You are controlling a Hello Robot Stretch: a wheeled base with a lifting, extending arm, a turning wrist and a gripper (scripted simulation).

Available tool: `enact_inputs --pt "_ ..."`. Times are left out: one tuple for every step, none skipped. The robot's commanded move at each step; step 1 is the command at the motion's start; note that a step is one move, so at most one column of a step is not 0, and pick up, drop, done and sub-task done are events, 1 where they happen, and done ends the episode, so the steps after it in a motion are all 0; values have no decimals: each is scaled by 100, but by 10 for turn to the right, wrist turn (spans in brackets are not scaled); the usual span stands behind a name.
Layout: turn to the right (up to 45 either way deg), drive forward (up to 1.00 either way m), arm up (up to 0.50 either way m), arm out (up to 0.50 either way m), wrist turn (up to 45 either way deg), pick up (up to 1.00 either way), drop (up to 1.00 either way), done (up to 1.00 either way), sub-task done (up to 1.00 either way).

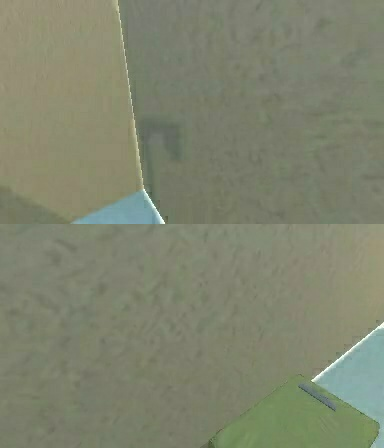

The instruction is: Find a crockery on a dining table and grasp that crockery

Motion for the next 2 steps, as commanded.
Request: enact_inputs --pt "-450 0 0 0 0 0 0 0 0" --pt "-120 0 0 0 0 0 0 0 0"
